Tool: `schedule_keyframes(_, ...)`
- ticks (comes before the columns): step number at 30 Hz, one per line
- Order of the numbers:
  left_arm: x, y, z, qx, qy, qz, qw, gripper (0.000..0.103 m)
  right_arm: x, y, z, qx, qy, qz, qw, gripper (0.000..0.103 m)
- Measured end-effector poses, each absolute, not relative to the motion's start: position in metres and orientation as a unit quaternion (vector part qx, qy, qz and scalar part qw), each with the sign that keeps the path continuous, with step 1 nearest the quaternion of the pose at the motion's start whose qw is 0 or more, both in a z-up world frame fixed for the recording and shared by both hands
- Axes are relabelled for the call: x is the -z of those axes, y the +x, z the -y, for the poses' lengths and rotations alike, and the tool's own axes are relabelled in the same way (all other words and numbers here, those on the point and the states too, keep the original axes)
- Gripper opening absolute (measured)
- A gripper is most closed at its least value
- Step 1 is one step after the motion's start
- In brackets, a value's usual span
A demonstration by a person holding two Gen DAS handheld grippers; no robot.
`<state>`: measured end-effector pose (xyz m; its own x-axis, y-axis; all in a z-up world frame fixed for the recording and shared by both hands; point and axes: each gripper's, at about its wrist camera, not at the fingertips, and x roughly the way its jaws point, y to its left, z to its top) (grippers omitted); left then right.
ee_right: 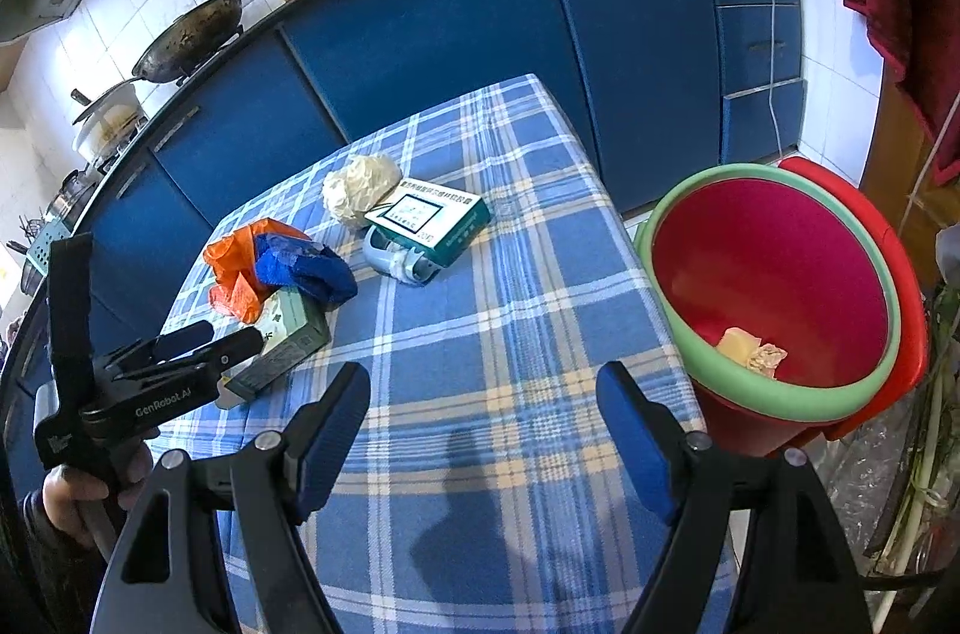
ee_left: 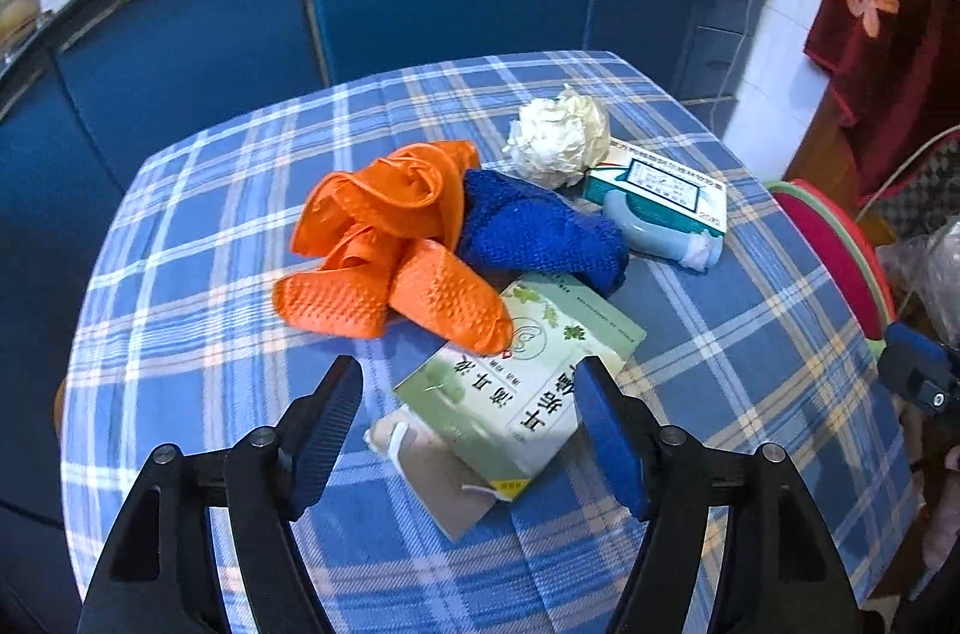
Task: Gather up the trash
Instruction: 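Grasp the green printed box with the left tool and lift it, then grasp the blue mesh bag with the right tool while the left tool holds the box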
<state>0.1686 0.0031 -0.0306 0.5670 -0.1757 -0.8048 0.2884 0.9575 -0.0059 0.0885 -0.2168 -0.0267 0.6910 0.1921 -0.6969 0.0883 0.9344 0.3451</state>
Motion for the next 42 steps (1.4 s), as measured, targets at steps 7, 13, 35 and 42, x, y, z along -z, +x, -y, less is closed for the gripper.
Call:
schedule_keyframes(7, 0.033, 0.181, -0.004, 0.161, 0.054, -0.455, 0.874, 0.078, 0.027, 0.088, 0.217, -0.027, 0.180, -0.392, 0.902, 0.080)
schedule_keyframes(13, 0.037, 0.179, 0.001, 0.198, 0.048, -0.473, 0.857, 0.078, 0.026, 0.087, 0.218, -0.026, 0.181, -0.391, 0.902, 0.080)
schedule_keyframes(35, 0.050, 0.162, 0.042, 0.192, 0.060, -0.454, 0.868, 0.061, 0.030, 0.087, 0.223, -0.020, 0.181, -0.394, 0.901, 0.080)
schedule_keyframes(42, 0.032, 0.142, 0.023, 0.173, 0.012, -0.427, 0.887, 0.060, 0.029, 0.101, 0.219, -0.022, 0.165, -0.397, 0.903, 0.080)
